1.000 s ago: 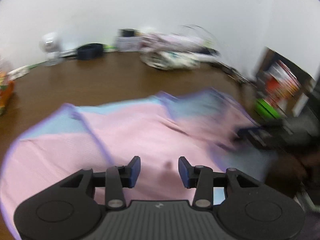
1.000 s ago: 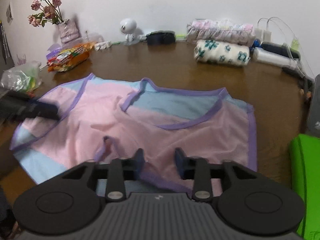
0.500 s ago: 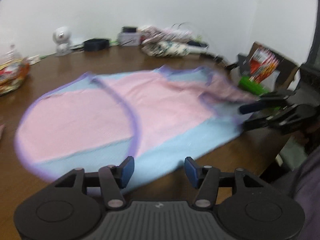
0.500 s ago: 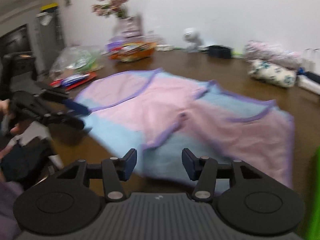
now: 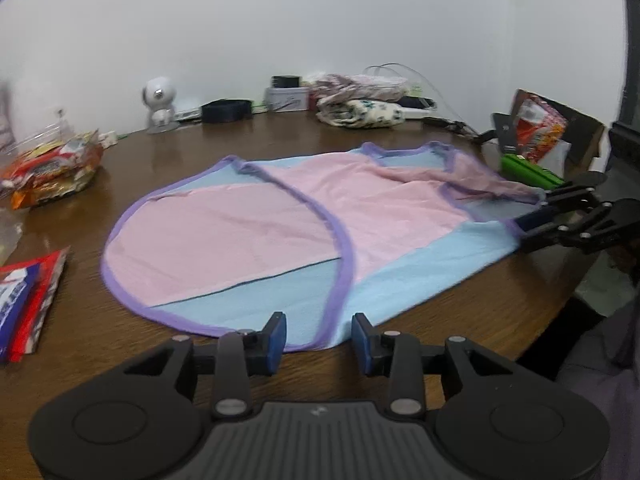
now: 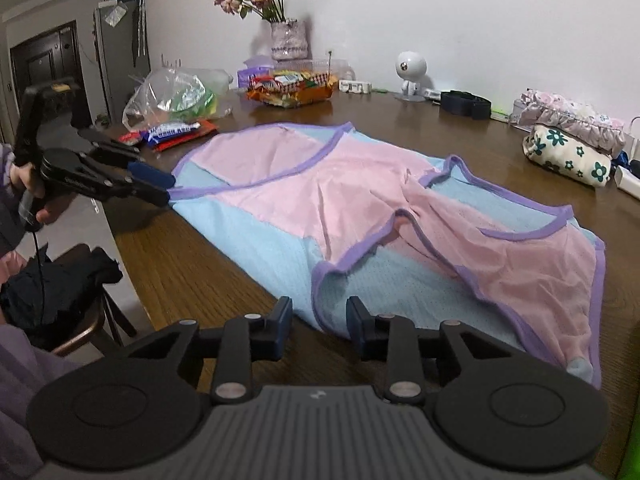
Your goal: Fold clothes
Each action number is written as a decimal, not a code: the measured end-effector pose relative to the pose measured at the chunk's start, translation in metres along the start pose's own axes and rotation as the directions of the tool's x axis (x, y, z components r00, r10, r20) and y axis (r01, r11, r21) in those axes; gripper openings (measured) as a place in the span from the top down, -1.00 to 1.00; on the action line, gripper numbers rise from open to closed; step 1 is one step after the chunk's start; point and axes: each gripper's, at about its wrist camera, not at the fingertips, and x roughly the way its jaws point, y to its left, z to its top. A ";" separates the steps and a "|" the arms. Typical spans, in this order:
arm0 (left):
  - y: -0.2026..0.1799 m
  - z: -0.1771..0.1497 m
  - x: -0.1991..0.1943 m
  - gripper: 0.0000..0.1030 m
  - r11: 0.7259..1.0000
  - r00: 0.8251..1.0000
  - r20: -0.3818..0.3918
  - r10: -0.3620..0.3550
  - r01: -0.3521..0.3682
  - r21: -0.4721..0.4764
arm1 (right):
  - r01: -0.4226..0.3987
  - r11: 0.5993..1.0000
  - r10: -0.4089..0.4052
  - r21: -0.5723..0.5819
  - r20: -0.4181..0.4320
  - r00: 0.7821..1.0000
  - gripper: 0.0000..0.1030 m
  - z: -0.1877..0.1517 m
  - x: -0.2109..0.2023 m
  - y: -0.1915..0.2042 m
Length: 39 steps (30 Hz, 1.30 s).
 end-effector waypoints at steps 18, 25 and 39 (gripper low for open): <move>0.012 0.014 0.001 0.98 0.985 0.992 0.063 -0.111 0.101 0.140 | -0.002 1.000 0.002 0.002 0.034 0.999 0.96 0.008 -0.004 -0.010; 0.035 0.081 0.043 0.98 0.957 0.992 0.079 -0.096 0.070 0.281 | 0.089 0.991 -0.083 -0.104 0.059 0.995 0.96 0.072 0.020 -0.045; 0.058 0.054 0.042 0.06 0.994 0.998 0.055 0.042 -0.047 0.098 | 0.168 0.966 -0.169 -0.197 0.013 0.986 -0.15 0.078 -0.029 -0.094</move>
